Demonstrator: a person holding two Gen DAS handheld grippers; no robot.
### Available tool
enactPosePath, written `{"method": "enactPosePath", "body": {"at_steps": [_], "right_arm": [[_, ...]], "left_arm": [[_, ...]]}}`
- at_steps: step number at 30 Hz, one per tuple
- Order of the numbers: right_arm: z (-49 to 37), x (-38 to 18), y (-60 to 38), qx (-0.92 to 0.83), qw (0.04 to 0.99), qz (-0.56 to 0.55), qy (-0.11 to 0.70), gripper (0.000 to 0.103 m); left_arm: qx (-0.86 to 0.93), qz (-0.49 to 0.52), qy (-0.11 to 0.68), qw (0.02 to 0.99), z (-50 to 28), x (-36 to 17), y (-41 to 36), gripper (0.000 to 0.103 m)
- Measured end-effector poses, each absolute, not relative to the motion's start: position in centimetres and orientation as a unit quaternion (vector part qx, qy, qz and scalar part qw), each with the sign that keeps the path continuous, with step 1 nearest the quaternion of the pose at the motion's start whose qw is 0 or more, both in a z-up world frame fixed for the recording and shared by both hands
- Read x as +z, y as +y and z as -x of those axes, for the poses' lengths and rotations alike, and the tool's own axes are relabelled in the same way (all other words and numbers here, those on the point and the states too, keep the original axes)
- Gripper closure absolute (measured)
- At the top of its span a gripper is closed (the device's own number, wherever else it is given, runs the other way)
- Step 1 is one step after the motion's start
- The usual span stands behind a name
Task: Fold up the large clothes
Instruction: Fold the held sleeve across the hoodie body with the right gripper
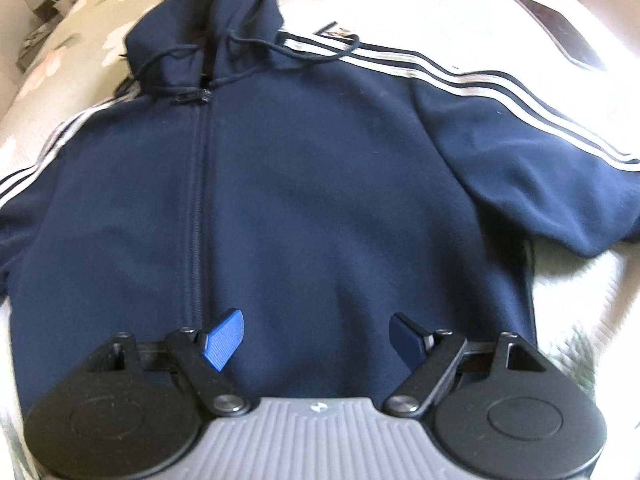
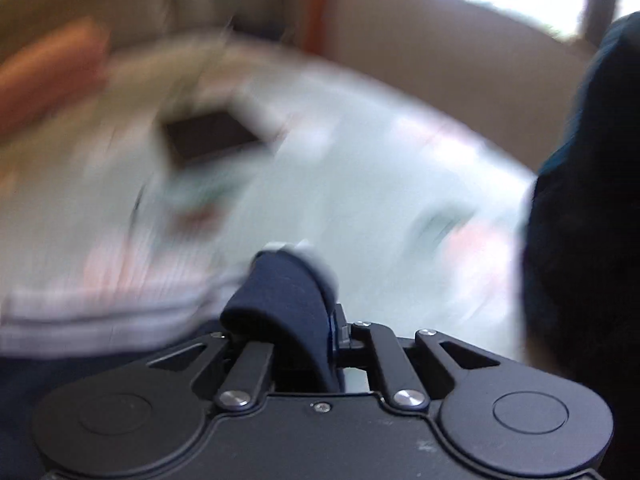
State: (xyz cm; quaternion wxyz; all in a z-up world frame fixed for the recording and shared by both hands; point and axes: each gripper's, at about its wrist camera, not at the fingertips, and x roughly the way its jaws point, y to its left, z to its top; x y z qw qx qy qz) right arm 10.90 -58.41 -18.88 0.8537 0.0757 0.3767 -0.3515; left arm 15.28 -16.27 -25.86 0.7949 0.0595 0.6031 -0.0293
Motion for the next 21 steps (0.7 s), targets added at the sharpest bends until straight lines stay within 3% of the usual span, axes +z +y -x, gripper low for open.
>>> {"method": "enactPosePath", "body": {"at_steps": [2,5,10,16,20,21], "right_arm": [[-9.9,-14.0,-60.5,-0.375,0.868,-0.071,0.318,0.096],[-10.2,-10.3,-61.1,-0.357,0.885,-0.065,0.291,0.096],[-13.3,-14.3,-55.6,-0.299,0.885,-0.021,0.356,0.096],[-15.1,-19.9,-44.4,-0.198,0.87,-0.094,0.442,0.095],[-15.7,-18.1,-33.2,-0.098,0.893,-0.115,0.423,0.095],[-16.0,-17.3,-30.5,-0.069,0.899,-0.124,0.414,0.095]], "left_arm": [[-0.026,-0.054,0.599,0.798,-15.4,-25.7,-15.9,0.021],[-0.024,-0.036,0.6,0.798,-15.4,-25.8,-15.3,0.021],[-0.026,-0.021,0.605,0.796,-14.9,-26.4,-14.9,0.021],[-0.032,-0.013,0.572,0.819,-13.7,-25.2,-11.8,0.021],[-0.011,-0.027,0.526,0.85,-12.4,-22.7,-8.1,0.023],[0.0,-0.027,0.508,0.861,-11.9,-21.9,-6.7,0.031]]}}
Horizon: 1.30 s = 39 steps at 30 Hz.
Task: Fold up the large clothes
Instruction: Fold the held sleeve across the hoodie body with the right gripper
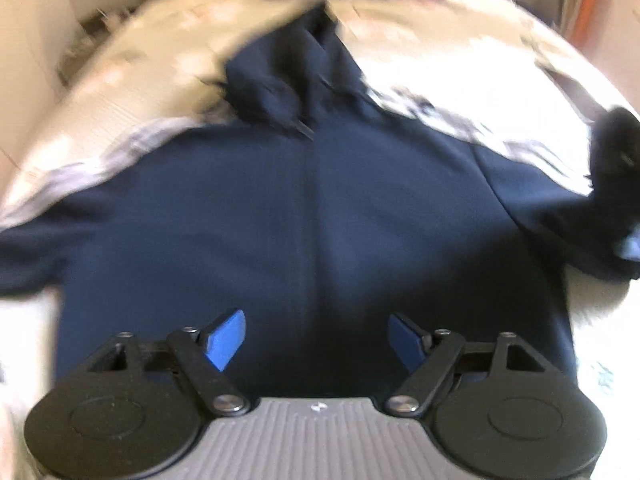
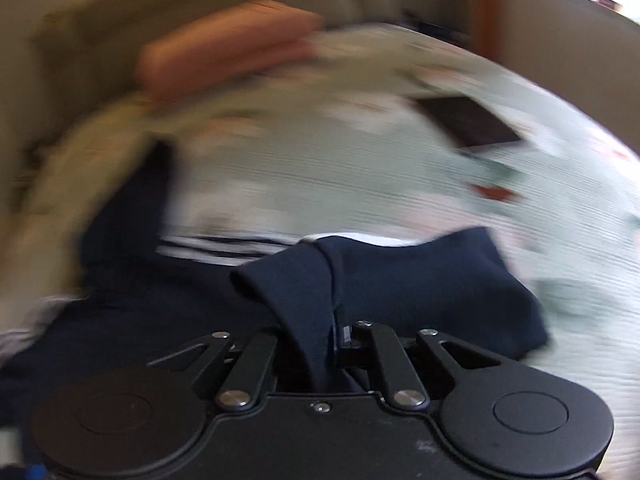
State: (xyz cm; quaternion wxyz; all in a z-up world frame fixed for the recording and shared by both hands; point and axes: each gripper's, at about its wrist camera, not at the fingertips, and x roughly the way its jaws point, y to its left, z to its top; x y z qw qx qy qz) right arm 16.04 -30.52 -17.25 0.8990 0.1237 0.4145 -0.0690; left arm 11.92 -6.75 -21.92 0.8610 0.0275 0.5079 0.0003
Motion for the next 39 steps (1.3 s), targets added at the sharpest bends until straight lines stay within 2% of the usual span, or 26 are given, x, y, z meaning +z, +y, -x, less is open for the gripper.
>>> {"method": "enactPosePath", "body": {"at_steps": [3,5,6,7,10,12,20,22,23,25,30,31,34,35,39], "right_arm": [[-17.8,-15.4,-22.2,0.021,0.901,-0.161,0.403,0.094],[-18.8,-15.0,-16.9,0.08,0.905,-0.164,0.384,0.081],[-19.2,-15.1,-14.6,0.109,0.906,-0.155,0.379,0.06],[-19.6,-15.6,-12.4,0.134,0.9,-0.145,0.388,0.049],[-19.3,-17.8,-10.0,0.157,0.873,-0.144,0.438,0.049],[-17.8,-18.8,-10.4,0.145,0.867,-0.138,0.456,0.043],[-10.8,-22.3,-16.9,0.015,0.841,-0.116,0.528,0.043],[-9.4,-22.6,-17.6,0.001,0.837,-0.124,0.532,0.043],[-9.0,-22.7,-17.8,-0.002,0.837,-0.123,0.533,0.043],[-9.1,-22.9,-17.5,-0.002,0.84,-0.116,0.529,0.043],[-10.1,-23.4,-17.2,0.006,0.843,-0.117,0.524,0.043],[-10.3,-23.8,-17.2,0.006,0.844,-0.113,0.524,0.043],[-11.3,-24.0,-17.2,0.008,0.848,-0.096,0.52,0.043],[-11.5,-23.8,-17.3,0.005,0.853,-0.087,0.514,0.043],[-12.8,-22.7,-18.5,-0.024,0.873,-0.062,0.484,0.043]], "left_arm": [[0.087,-0.019,0.455,0.886,-10.5,-19.5,-0.5,0.036],[0.116,-0.017,0.445,0.888,-10.2,-18.6,3.6,0.033],[0.12,-0.015,0.446,0.887,-10.1,-18.4,5.5,0.031],[0.118,-0.011,0.449,0.885,-10.1,-18.4,7.5,0.031],[0.084,0.011,0.466,0.881,-10.6,-19.2,11.4,0.031],[0.057,0.025,0.473,0.879,-11.2,-20.0,12.5,0.031],[-0.03,0.082,0.484,0.871,-14.9,-24.1,11.7,0.032],[-0.036,0.118,0.493,0.862,-16.6,-25.1,11.7,0.038],[-0.044,0.141,0.496,0.856,-17.2,-25.4,11.9,0.046],[-0.058,0.18,0.5,0.845,-18.0,-25.9,12.1,0.046],[-0.058,0.166,0.516,0.838,-19.9,-27.3,10.7,0.047],[-0.061,0.154,0.522,0.836,-20.5,-27.9,10.1,0.051],[-0.062,0.063,0.517,0.851,-21.8,-28.1,7.0,0.09],[-0.077,0.066,0.507,0.856,-21.7,-27.4,6.6,0.097],[-0.072,0.062,0.444,0.891,-22.1,-23.0,7.4,0.097]]}}
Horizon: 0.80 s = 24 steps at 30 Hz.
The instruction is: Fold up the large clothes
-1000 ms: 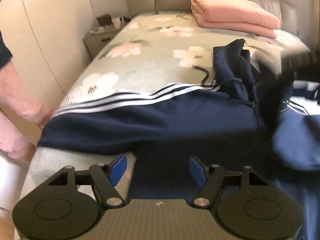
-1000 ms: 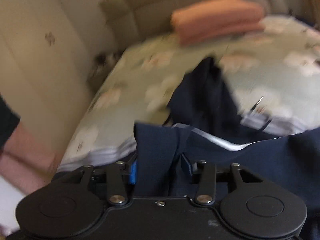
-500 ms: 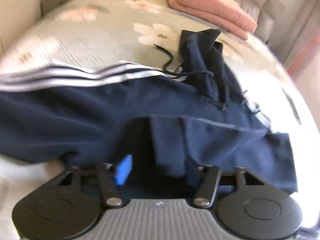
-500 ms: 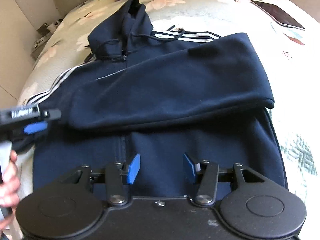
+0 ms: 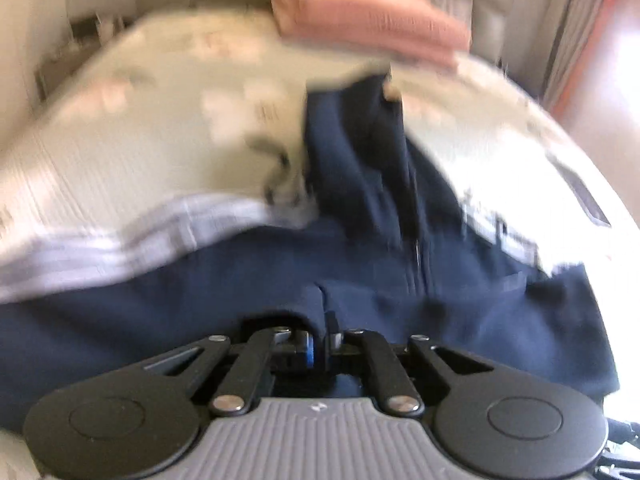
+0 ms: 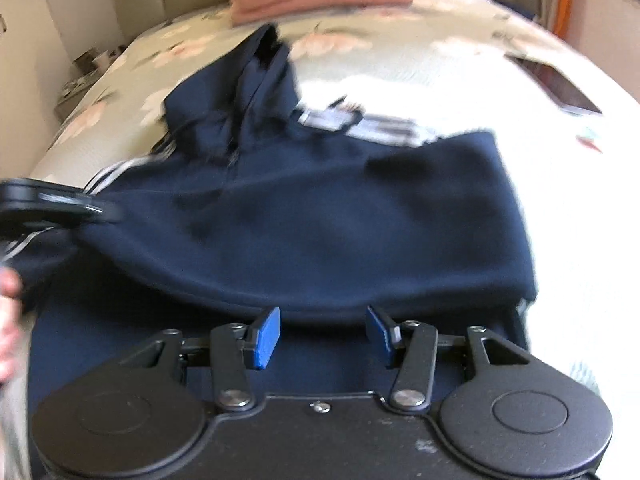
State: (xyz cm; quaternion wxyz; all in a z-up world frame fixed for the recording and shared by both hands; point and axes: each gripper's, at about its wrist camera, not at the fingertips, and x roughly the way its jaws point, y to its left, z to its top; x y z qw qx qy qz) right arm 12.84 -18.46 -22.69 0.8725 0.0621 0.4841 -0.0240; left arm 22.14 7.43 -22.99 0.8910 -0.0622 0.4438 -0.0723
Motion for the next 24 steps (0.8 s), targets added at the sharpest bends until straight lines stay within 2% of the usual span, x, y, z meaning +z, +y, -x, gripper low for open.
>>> {"method": "enactPosePath", "body": {"at_steps": [2,5,7,8,9,10,11,12,14,16,17,18,20,22,23,24], "right_arm": [[-13.6,-22.3,-19.3,-0.037,0.875,-0.065,0.478,0.043],[-14.1,-22.2,-20.2,-0.043,0.875,-0.068,0.478,0.043],[-14.2,-22.6,-20.3,-0.045,0.873,-0.061,0.481,0.043],[-14.3,-23.0,-20.4,-0.045,0.872,-0.059,0.485,0.043],[-14.5,-23.4,-20.4,-0.045,0.869,-0.059,0.49,0.043],[-14.7,-23.8,-20.3,-0.045,0.865,-0.06,0.495,0.043],[-15.0,-24.1,-20.3,-0.045,0.863,-0.061,0.499,0.043],[-15.2,-24.2,-20.2,-0.043,0.863,-0.061,0.5,0.043],[-15.6,-24.1,-19.9,-0.043,0.869,-0.047,0.492,0.043],[-16.3,-24.1,-19.5,-0.058,0.874,-0.014,0.483,0.037],[-16.9,-24.3,-19.4,-0.072,0.874,0.005,0.481,0.037],[-17.5,-24.4,-19.2,-0.083,0.873,0.021,0.479,0.037],[-18.9,-24.7,-19.1,-0.093,0.873,0.035,0.477,0.045],[-20.0,-24.9,-19.1,-0.09,0.875,0.025,0.475,0.06],[-20.7,-25.1,-19.0,-0.083,0.875,0.017,0.477,0.063],[-21.2,-25.5,-18.9,-0.078,0.873,0.007,0.481,0.065]], "left_arm": [[-0.067,0.089,0.415,0.903,-22.6,-20.4,9.1,0.097],[-0.039,0.052,0.367,0.928,-22.4,-17.6,10.4,0.097],[0.003,0.032,0.365,0.93,-22.0,-17.6,12.0,0.096],[0.026,0.02,0.373,0.927,-21.9,-18.5,12.7,0.088],[0.034,0.001,0.391,0.92,-22.1,-20.2,13.2,0.066],[0.025,-0.021,0.44,0.897,-22.9,-22.9,13.6,0.055],[0.029,-0.035,0.482,0.875,-23.2,-25.0,13.9,0.063],[0.042,-0.048,0.511,0.857,-23.0,-26.5,14.1,0.076],[0.054,-0.049,0.492,0.867,-21.2,-25.8,14.5,0.072],[0.07,-0.039,0.444,0.892,-19.1,-23.5,14.4,0.063],[0.068,-0.03,0.424,0.903,-18.5,-22.4,14.2,0.056],[0.058,-0.018,0.408,0.911,-18.0,-21.7,14.0,0.055],[-0.004,0.016,0.392,0.92,-18.3,-20.7,12.4,0.055],[-0.067,0.046,0.406,0.91,-19.8,-21.9,10.4,0.056],[-0.088,0.055,0.42,0.901,-20.7,-23.2,9.3,0.06],[-0.094,0.055,0.436,0.893,-21.5,-24.8,8.2,0.07]]}}
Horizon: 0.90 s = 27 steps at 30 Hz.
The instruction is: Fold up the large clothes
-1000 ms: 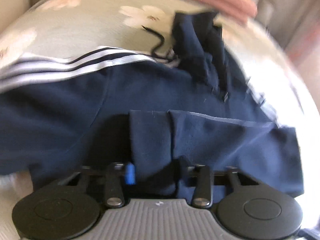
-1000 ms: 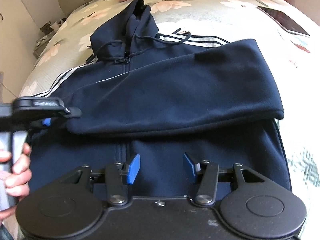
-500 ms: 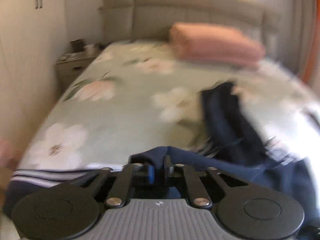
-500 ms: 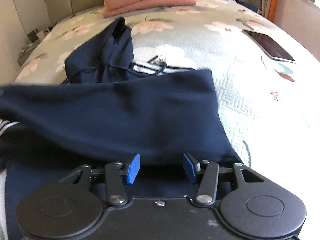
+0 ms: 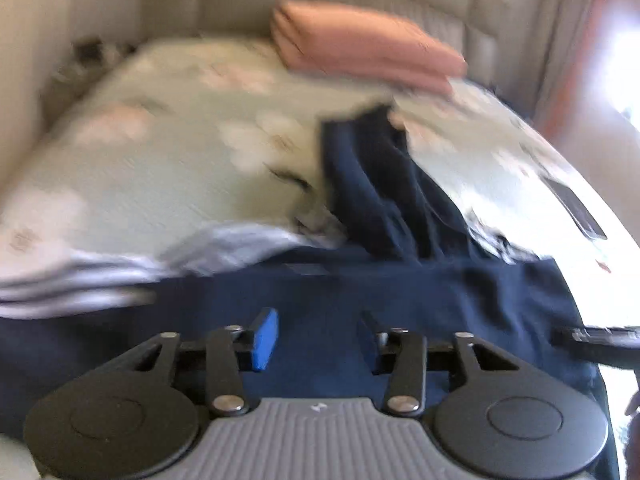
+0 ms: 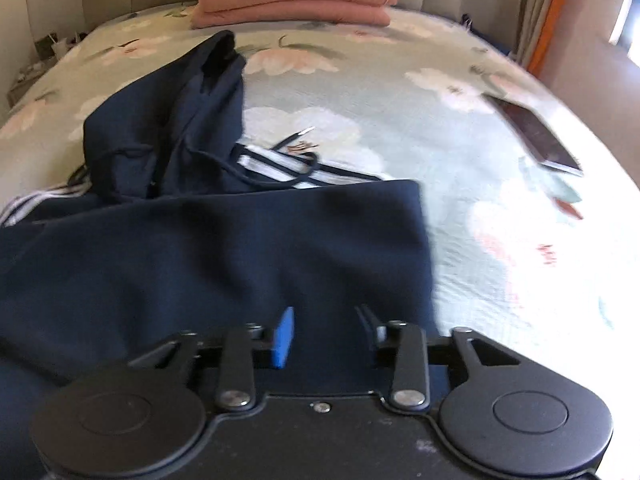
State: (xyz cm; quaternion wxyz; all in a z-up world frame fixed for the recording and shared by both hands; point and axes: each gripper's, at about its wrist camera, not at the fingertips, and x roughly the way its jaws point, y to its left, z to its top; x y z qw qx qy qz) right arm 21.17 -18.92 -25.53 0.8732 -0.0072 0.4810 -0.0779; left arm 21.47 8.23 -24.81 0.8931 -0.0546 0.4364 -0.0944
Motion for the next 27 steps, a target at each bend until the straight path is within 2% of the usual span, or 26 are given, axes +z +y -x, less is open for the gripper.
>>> {"method": "enactPosePath", "body": {"at_steps": [4,6,10,14,18,20,21,24,27], "right_arm": [[-22.1,-28.8,-19.5,-0.072,0.855,-0.011,0.514,0.065],[-21.9,-28.3,-20.1,-0.074,0.855,0.002,0.514,0.061],[-21.5,-26.3,-21.6,-0.126,0.857,0.017,0.499,0.06],[-24.6,-24.7,-17.7,-0.029,0.89,0.0,0.454,0.06],[-29.2,-28.3,-13.6,0.007,0.874,0.027,0.485,0.06],[-30.1,-29.8,-14.7,-0.006,0.874,0.0,0.486,0.06],[-30.2,-29.6,-15.2,-0.011,0.876,-0.012,0.483,0.062],[-28.8,-27.2,-15.8,-0.051,0.881,0.002,0.47,0.06],[-24.9,-26.4,-15.6,-0.001,0.873,-0.017,0.487,0.06]], "left_arm": [[-0.062,0.042,0.473,0.878,-23.4,-30.1,7.8,0.076],[-0.044,0.053,0.479,0.875,-23.2,-29.5,9.1,0.084],[-0.032,0.039,0.458,0.888,-23.1,-27.3,11.1,0.082],[-0.067,0.039,0.439,0.895,-25.6,-26.4,10.0,0.079],[-0.043,0.066,0.481,0.873,-28.9,-30.3,10.0,0.079],[-0.047,0.075,0.471,0.878,-29.0,-30.8,10.7,0.079],[-0.048,0.079,0.473,0.876,-29.0,-30.7,11.0,0.08],[-0.043,0.077,0.47,0.878,-28.0,-29.7,11.8,0.079],[-0.065,0.093,0.48,0.87,-24.6,-29.1,12.9,0.078]]}}
